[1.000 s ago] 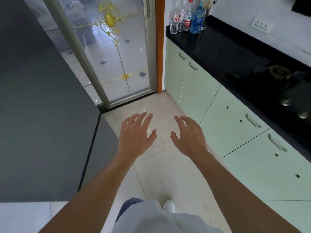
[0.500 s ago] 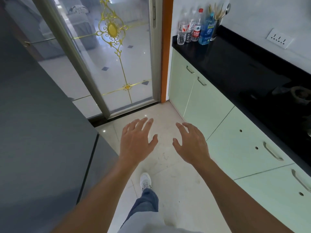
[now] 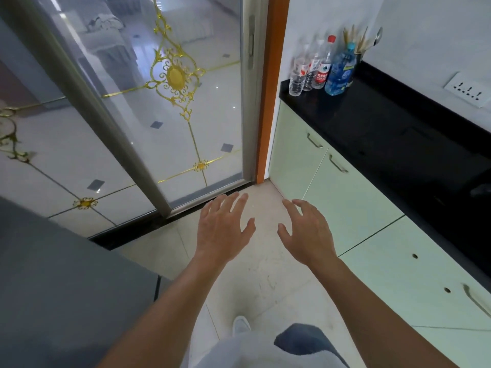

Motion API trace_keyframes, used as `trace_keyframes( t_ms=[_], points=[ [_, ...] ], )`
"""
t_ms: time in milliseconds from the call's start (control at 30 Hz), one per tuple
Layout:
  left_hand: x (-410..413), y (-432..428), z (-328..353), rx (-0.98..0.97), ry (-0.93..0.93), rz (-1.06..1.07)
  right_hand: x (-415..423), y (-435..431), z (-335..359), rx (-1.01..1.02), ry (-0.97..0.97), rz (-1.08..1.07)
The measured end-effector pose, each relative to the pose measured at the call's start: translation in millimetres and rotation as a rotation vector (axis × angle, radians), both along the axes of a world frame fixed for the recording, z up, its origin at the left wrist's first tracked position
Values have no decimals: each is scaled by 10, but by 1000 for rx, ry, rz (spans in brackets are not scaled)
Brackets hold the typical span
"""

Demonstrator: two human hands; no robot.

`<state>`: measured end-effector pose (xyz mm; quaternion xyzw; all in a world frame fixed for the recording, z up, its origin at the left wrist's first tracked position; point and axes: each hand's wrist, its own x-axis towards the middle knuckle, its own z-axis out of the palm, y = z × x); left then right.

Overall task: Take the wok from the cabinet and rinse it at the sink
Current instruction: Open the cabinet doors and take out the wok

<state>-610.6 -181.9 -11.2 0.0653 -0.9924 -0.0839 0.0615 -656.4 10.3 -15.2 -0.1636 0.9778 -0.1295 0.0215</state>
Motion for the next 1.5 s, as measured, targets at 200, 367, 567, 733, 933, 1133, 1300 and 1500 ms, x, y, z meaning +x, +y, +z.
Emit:
trace_keyframes(
  t_ms=[200, 367, 567, 733, 933, 1133, 1300, 1500],
  points=[
    [-588, -162, -59, 18, 8, -46, -535, -170, -68, 15, -7, -25],
    [-1184, -275, -118, 12, 16, -53, -1143, -314, -163, 15, -27, -26],
    [-2212, -328, -128, -7, 3, -97, -2134, -326, -229, -11, -6, -69],
    [-3183, -227, 9, -2, 29, -151, -3025, -174, -194, -14, 18, -104],
    [-4080, -22, -30, -45, -20, -248, -3794, 7, -227, -30, 12, -183],
    [-4693, 174, -162, -28, -92, -385, -4080, 172, -311, -30, -3, -321],
    [-5093, 257, -344, 2, -129, -548, -4105, 250, -433, -22, 6, -502],
    [-5449, 255, -609, 10, -212, -826, -4001, 172, -580, -12, -18, -778]
  ],
)
